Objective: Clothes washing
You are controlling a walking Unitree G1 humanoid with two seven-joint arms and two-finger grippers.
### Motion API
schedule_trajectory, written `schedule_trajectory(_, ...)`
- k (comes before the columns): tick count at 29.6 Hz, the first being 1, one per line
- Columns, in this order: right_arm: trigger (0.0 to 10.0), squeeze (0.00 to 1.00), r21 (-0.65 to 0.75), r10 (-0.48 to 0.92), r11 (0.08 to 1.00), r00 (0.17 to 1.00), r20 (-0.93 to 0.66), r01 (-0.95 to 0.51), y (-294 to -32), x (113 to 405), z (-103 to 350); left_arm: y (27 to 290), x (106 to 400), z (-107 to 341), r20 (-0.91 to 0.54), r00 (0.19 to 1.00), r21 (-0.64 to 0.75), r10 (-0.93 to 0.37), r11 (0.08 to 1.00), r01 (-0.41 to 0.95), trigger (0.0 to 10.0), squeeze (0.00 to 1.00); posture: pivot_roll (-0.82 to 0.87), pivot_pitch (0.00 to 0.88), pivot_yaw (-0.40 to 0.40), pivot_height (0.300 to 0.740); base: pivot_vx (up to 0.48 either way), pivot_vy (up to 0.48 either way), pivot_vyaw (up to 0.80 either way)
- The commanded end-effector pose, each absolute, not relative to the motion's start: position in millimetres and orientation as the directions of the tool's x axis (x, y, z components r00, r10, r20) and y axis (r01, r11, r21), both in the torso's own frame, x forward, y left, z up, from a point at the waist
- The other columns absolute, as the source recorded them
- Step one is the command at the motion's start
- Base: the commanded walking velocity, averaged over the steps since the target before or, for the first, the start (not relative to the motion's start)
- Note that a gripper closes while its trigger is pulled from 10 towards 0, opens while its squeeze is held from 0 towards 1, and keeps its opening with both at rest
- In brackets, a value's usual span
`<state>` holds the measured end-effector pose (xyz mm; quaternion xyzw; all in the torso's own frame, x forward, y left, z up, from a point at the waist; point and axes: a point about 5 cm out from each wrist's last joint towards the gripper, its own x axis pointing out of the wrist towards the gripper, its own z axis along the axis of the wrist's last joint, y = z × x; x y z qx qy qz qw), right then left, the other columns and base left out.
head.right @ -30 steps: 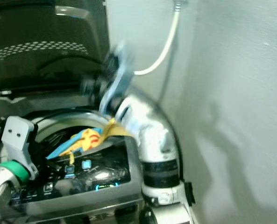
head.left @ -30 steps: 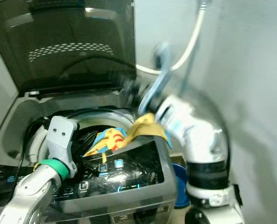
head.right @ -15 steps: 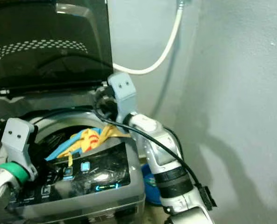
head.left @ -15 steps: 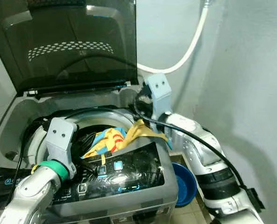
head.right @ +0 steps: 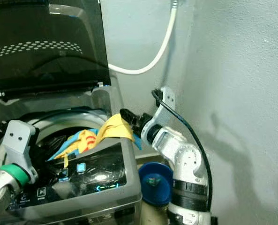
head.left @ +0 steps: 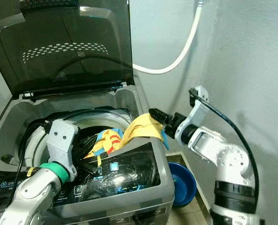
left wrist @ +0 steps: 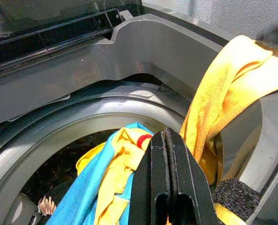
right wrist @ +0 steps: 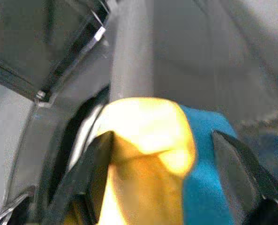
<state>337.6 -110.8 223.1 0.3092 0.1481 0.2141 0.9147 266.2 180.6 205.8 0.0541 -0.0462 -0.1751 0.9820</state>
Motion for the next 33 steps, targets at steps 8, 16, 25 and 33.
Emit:
schedule_trajectory(8, 10.0, 0.00, 0.685, 0.526, 0.683, 0.822, -0.219, -0.254, -91.2, 327.2, 215.2, 182.0, 268.1, 202.2, 0.046, 0.933, 0.128, -0.357, 0.928, 0.349, 10.0, 0.00, 0.05, 0.067, 0.127, 0.740, 0.000, 0.000, 0.00)
schedule_trajectory(16, 10.0, 0.00, 0.762, 0.647, 0.518, 0.761, -0.052, -0.389, -53.6, 323.4, 262.6, 182.1, 268.0, 202.8, 0.048, 0.933, 0.130, -0.356, 0.929, 0.347, 10.0, 0.00, 0.05, 0.065, 0.122, 0.740, 0.000, 0.000, 0.00)
schedule_trajectory(25, 10.0, 0.00, 0.802, 0.702, 0.093, 0.610, 0.368, -0.590, -26.6, 306.3, 343.9, 183.2, 267.3, 203.6, 0.053, 0.937, 0.132, -0.346, 0.932, 0.337, 10.0, 0.00, 0.06, 0.062, 0.109, 0.740, 0.000, 0.000, 0.00)
schedule_trajectory(33, 10.0, 0.00, 0.503, 0.533, 0.713, 0.844, 0.065, -0.488, -65.1, 339.0, 312.4, 184.2, 267.2, 203.1, 0.052, 0.938, 0.134, -0.342, 0.933, 0.333, 10.0, 0.00, 0.06, 0.061, 0.111, 0.740, 0.000, 0.000, 0.00)
